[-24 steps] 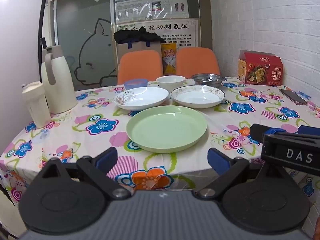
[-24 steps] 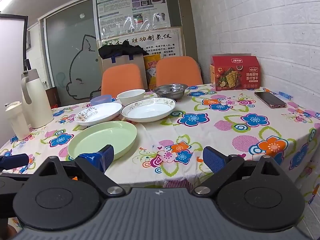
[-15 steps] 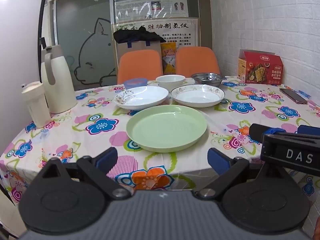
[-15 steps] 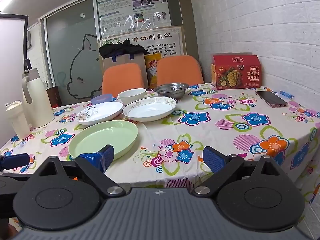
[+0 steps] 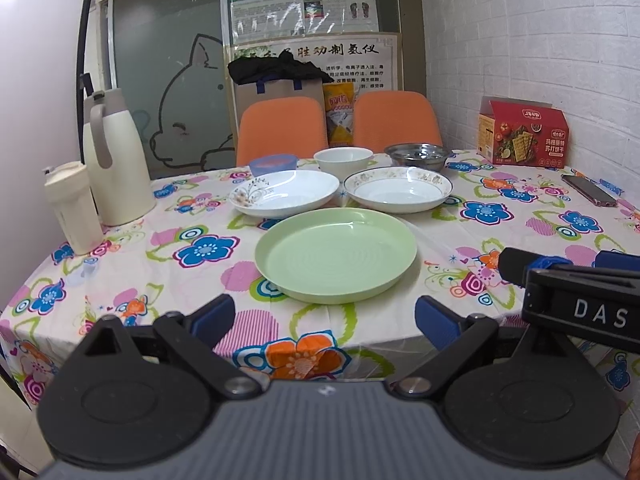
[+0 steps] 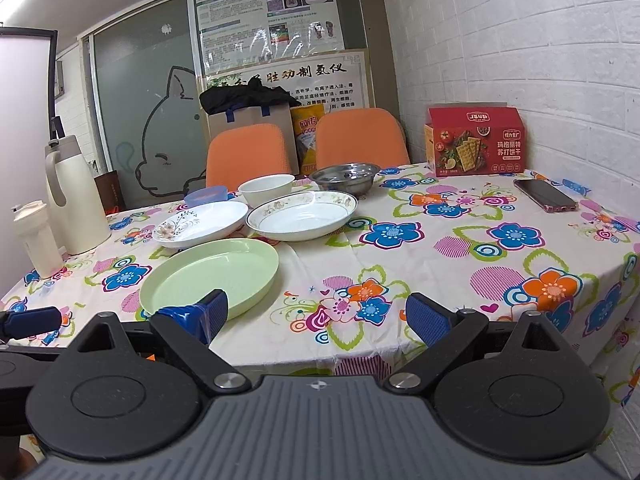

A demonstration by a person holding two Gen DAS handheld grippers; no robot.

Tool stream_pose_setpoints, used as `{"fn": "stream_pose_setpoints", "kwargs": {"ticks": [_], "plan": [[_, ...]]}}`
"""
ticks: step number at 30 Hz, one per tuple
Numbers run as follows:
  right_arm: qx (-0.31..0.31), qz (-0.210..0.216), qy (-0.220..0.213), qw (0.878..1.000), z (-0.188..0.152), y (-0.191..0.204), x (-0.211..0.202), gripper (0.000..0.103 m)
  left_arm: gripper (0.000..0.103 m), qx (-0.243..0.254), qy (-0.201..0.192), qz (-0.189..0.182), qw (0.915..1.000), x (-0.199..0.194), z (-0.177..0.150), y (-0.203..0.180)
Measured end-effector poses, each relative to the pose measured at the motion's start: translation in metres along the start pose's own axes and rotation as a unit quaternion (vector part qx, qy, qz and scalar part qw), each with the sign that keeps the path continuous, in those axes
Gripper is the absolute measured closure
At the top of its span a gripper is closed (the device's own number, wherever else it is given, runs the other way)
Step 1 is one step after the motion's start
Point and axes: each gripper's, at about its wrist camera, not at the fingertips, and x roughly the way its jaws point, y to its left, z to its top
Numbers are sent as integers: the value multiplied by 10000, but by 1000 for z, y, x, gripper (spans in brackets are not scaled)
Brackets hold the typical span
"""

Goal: Organize plates and bowls

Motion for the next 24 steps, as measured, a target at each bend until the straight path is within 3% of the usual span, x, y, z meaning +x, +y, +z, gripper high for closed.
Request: {"fn": "stream_pose_setpoints", "kwargs": {"ticks": [24], "plan": [[-3,17,51,10000,-3,2,2,20,7,4,60,-15,10000,2,-6,1]]}}
